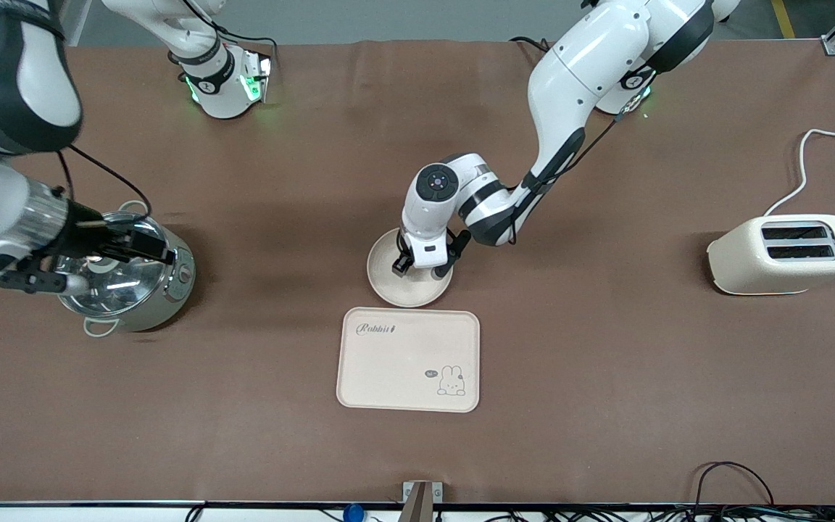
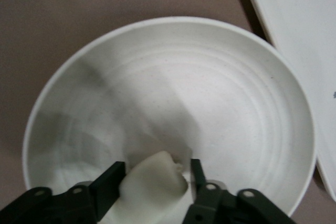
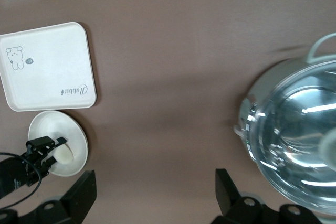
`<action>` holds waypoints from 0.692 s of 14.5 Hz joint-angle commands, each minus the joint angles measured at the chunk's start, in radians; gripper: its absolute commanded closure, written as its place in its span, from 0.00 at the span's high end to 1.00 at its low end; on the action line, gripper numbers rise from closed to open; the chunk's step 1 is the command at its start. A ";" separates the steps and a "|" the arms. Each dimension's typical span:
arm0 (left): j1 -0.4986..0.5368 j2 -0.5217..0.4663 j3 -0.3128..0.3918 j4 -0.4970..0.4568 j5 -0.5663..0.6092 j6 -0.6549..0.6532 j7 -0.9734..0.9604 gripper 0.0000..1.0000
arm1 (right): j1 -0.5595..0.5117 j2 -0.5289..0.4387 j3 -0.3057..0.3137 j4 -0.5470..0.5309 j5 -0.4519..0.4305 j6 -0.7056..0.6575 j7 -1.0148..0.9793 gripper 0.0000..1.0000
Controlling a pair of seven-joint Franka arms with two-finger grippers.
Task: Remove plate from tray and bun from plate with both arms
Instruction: 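Lift the bun with the left gripper while the right gripper withdraws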
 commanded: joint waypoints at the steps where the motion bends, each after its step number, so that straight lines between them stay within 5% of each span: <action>1: -0.005 0.003 0.010 0.011 0.031 0.004 -0.017 0.22 | -0.040 -0.002 0.019 0.069 -0.075 -0.074 -0.005 1.00; 3: -0.003 -0.003 0.010 0.014 0.033 0.003 -0.011 0.06 | -0.049 -0.002 0.019 0.113 -0.109 -0.128 -0.005 1.00; 7: 0.015 -0.055 0.010 0.016 0.034 -0.041 0.000 0.03 | -0.055 -0.002 0.018 0.211 -0.142 -0.261 -0.005 1.00; 10: 0.096 -0.163 0.008 0.020 0.036 -0.202 0.019 0.03 | -0.055 -0.010 0.016 0.236 -0.143 -0.314 -0.003 1.00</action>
